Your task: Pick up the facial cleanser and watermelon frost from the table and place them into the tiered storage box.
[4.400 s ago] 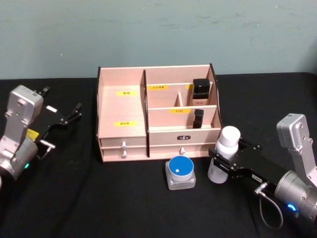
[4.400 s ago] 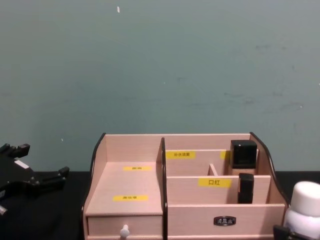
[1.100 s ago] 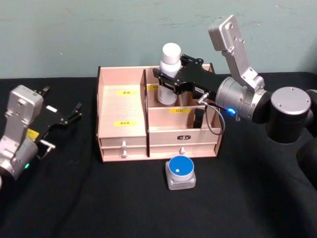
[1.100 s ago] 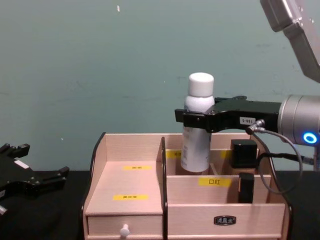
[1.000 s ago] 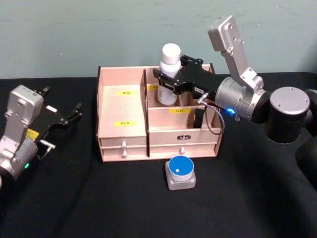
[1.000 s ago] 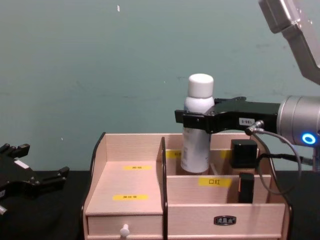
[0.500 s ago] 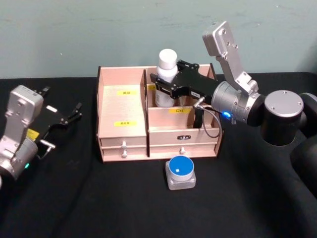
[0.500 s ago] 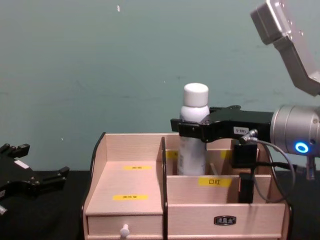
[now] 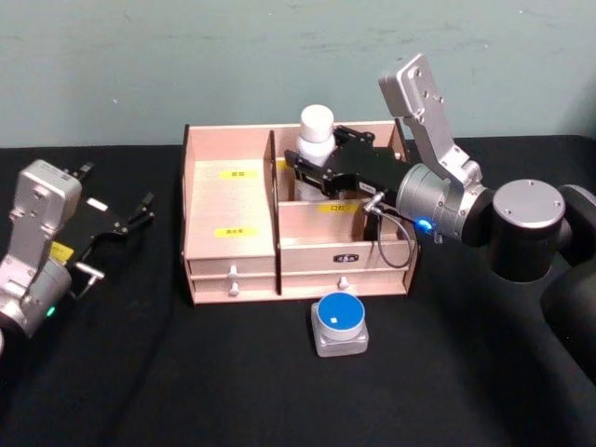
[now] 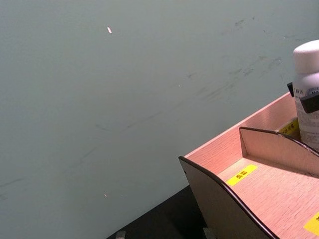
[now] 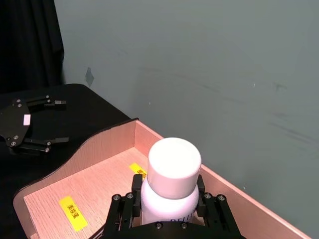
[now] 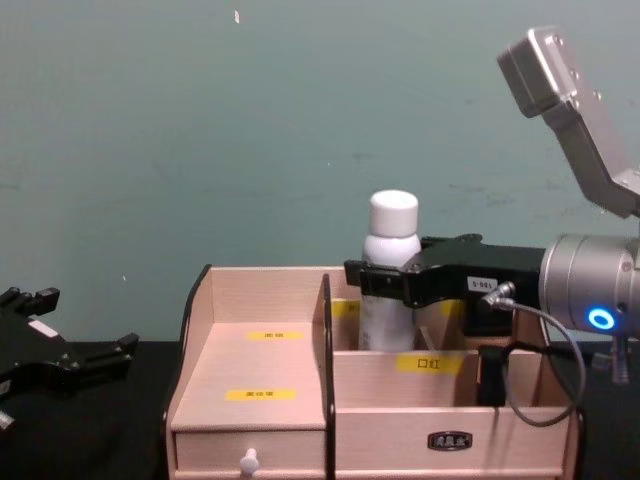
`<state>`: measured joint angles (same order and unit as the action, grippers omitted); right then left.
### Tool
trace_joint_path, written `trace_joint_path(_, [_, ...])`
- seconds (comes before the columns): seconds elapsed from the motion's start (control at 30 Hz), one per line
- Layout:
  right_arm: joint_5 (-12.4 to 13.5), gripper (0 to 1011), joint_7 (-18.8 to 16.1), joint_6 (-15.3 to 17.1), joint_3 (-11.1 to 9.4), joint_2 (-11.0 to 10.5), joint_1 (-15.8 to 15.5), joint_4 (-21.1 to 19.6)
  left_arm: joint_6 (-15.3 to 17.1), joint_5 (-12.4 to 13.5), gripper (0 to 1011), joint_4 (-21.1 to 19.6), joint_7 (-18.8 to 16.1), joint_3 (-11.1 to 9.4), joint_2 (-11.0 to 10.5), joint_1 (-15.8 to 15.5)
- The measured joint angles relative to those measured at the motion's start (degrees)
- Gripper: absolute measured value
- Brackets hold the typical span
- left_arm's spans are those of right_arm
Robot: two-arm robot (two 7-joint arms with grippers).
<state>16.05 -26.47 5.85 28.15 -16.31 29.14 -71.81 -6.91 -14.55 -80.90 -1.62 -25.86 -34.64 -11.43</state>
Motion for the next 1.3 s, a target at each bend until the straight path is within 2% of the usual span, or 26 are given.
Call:
trace_joint_path(0.37, [0.46, 596, -0.19, 0.33, -0.42, 0.58, -0.20, 1.45, 0.00, 0.00, 1001, 0.00, 0.00, 0.00, 0.00, 0.00])
trace_joint_path(1.3, [0.65, 596, -0.11, 0.80, -0.42, 0.59, -0.21, 1.40, 0.00, 0.00, 1001, 0.00, 0.00, 0.00, 0.00, 0.00])
